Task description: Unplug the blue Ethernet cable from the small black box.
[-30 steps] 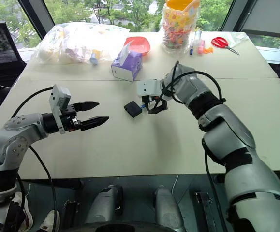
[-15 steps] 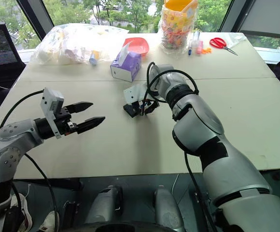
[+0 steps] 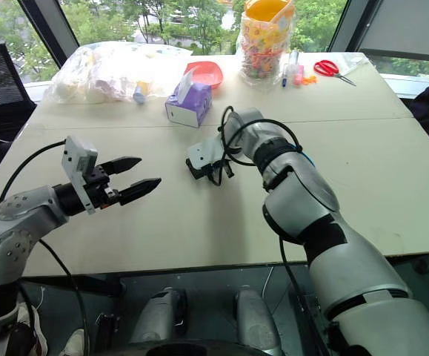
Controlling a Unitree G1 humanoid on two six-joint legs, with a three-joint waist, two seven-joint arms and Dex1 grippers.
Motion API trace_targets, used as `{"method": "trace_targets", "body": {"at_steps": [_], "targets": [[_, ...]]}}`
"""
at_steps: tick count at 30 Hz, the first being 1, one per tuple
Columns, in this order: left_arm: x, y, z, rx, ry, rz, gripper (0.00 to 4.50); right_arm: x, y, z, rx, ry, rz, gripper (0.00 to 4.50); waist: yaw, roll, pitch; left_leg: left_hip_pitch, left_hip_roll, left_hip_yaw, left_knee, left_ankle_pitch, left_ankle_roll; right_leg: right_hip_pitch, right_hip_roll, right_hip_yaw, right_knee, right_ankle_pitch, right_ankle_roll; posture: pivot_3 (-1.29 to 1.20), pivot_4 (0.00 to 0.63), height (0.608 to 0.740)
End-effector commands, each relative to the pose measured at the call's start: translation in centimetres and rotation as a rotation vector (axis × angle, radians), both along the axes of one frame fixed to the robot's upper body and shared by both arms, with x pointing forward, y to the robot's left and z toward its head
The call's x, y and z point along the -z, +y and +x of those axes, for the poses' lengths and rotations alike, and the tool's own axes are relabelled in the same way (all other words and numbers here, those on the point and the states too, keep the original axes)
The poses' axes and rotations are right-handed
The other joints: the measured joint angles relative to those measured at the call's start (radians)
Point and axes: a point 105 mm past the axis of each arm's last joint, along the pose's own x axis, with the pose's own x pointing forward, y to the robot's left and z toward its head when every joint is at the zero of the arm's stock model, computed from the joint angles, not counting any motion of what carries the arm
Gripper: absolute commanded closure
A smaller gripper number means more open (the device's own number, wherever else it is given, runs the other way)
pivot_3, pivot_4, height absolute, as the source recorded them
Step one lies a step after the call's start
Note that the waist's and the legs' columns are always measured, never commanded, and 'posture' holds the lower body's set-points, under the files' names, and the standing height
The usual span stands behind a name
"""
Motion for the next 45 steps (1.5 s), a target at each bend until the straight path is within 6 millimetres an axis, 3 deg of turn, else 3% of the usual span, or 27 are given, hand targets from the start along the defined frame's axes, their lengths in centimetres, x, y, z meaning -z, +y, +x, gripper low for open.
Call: {"method": "trace_targets", "body": {"at_steps": [1, 6, 8, 10, 13, 17, 26, 35, 38, 45], "targets": [[-1.3, -0.3, 0.9, -0.005, -0.048, -0.044, 0.0, -2.6, -0.3, 0.6, -0.015, -0.187, 0.252, 4.46, 0.001, 0.0, 0.0, 0.0, 0.0, 0.0, 0.0, 0.0, 0.0, 0.0, 0.0, 0.0, 0.0, 0.0, 0.0, 0.0, 0.15, 0.735], [-2.0, -1.3, 1.9, 0.021, -0.022, -0.138, 0.0, -4.3, -3.4, 0.1, 0.104, -0.543, 0.453, 4.46, 0.002, 0.0, 0.0, -0.003, -0.001, 0.001, -0.002, 0.0, 0.0, -0.003, 0.0, 0.001, -0.001, 0.001, 0.004, 0.0, 0.15, 0.735], [-2.0, -2.2, 2.6, 0.059, -0.006, -0.142, 0.0, -6.1, -4.5, -1.9, 0.18, -0.787, 0.592, 4.46, 0.003, -0.001, 0.0, -0.005, 0.0, 0.0, -0.003, 0.0, 0.0, -0.004, 0.0, 0.001, -0.001, 0.0, 0.005, 0.0, 0.15, 0.735], [-2.1, -3.0, 3.1, 0.096, 0.002, -0.147, 0.0, -7.1, -5.1, -4.0, 0.205, -0.951, 0.603, 4.46, 0.001, 0.0, 0.0, -0.005, 0.0, 0.0, -0.003, 0.0, 0.0, -0.006, 0.001, 0.002, 0.001, -0.001, 0.005, 0.0, 0.15, 0.735], [-2.5, -3.9, 4.0, 0.137, 0.008, -0.149, 0.0, -8.0, -4.2, -6.3, 0.164, -1.088, 0.585, 4.46, -0.003, 0.0, 0.0, -0.006, -0.001, 0.0, -0.002, 0.001, -0.001, -0.007, 0.001, 0.002, 0.002, -0.001, 0.005, 0.0, 0.15, 0.735], [-2.9, -4.9, 4.9, 0.171, -0.002, -0.142, 0.0, -8.1, -3.8, -7.5, 0.161, -1.13, 0.585, 4.46, -0.001, -0.001, 0.0, -0.004, -0.001, 0.0, 0.001, 0.001, -0.001, -0.005, 0.001, 0.002, 0.002, -0.001, 0.004, 0.0, 0.15, 0.735], [-4.5, -7.0, 4.7, 0.29, -0.047, -0.151, 0.0, -6.4, -2.3, -8.7, 0.09, -1.068, 0.542, 4.46, 0.004, -0.002, 0.0, -0.005, -0.002, 0.0, 0.001, 0.001, -0.001, -0.003, 0.001, 0.002, 0.001, -0.002, 0.005, 0.0, 0.15, 0.735], [-3.9, -7.8, 4.7, 0.307, -0.074, -0.113, 0.0, -6.2, -1.8, -9.0, 0.036, -1.055, 0.522, 4.46, 0.002, -0.002, 0.001, -0.005, -0.002, -0.001, 0.0, 0.001, -0.001, -0.004, 0.001, 0.002, 0.001, -0.002, 0.005, 0.0, 0.15, 0.735], [-3.4, -8.1, 4.6, 0.319, -0.096, -0.068, 0.85, -6.0, -1.5, -9.2, 0.023, -1.044, 0.522, 4.5, 0.003, -0.002, 0.001, -0.005, -0.002, -0.001, 0.0, 0.001, -0.001, -0.003, 0.001, 0.002, 0.001, -0.002, 0.005, 0.0, 0.15, 0.735], [-2.4, -8.1, 4.5, 0.329, -0.088, -0.029, 3.62, -6.6, -1.5, -9.2, 0.02, -1.055, 0.526, 4.5, 0.002, -0.002, 0.001, -0.005, -0.002, -0.001, 0.0, 0.001, -0.001, -0.003, 0.001, 0.002, 0.001, -0.002, 0.005, 0.0, 0.15, 0.735]]}}
